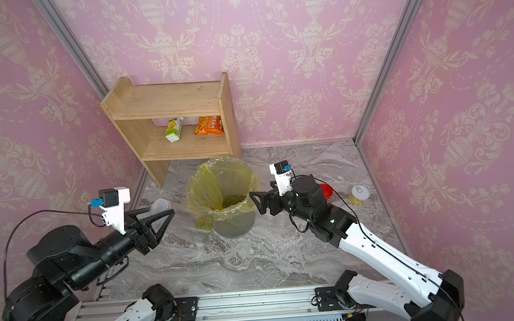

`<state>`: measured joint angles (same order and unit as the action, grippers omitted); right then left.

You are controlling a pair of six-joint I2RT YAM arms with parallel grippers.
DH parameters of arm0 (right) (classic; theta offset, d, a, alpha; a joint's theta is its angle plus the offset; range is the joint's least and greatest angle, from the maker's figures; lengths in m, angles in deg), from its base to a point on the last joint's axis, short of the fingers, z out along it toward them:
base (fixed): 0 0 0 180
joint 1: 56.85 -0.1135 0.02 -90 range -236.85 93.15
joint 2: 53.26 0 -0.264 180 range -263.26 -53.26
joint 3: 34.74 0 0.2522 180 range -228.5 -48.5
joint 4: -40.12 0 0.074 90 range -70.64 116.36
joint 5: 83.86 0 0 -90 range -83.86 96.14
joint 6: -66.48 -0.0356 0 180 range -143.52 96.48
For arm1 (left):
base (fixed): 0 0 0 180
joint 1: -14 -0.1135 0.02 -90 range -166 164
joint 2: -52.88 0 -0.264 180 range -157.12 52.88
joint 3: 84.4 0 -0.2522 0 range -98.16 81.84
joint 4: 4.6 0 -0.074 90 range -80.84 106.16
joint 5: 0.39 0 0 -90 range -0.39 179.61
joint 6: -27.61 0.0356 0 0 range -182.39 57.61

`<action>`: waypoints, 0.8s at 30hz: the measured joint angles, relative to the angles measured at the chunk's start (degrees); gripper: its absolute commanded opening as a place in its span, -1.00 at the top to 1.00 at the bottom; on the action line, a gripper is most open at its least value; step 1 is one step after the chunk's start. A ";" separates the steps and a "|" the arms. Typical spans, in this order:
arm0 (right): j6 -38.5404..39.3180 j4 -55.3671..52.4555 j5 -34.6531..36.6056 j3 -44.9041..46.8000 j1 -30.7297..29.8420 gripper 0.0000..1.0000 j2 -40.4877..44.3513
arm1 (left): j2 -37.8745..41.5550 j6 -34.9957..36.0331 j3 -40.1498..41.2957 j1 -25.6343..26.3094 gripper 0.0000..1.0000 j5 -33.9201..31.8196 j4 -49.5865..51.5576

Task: Empty moldy mung beans from jars
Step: Pick up the jar from the center of the board.

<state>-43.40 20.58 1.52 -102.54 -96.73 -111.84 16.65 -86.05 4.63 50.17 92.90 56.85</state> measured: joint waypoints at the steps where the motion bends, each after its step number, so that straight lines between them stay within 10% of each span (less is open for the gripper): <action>1: 0.07 0.24 -0.42 0.00 0.00 -0.96 0.00 | -1.07 -0.02 -0.96 0.00 0.34 0.02 -0.52; 24: 6.75 16.96 -16.02 0.07 0.85 -1.00 4.70 | -27.71 -2.95 -17.18 -1.31 0.37 11.61 -17.57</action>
<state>-36.64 37.54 -14.51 -102.48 -95.87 -107.14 -11.06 -89.01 -12.55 48.86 104.51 39.27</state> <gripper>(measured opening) 0.998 0.583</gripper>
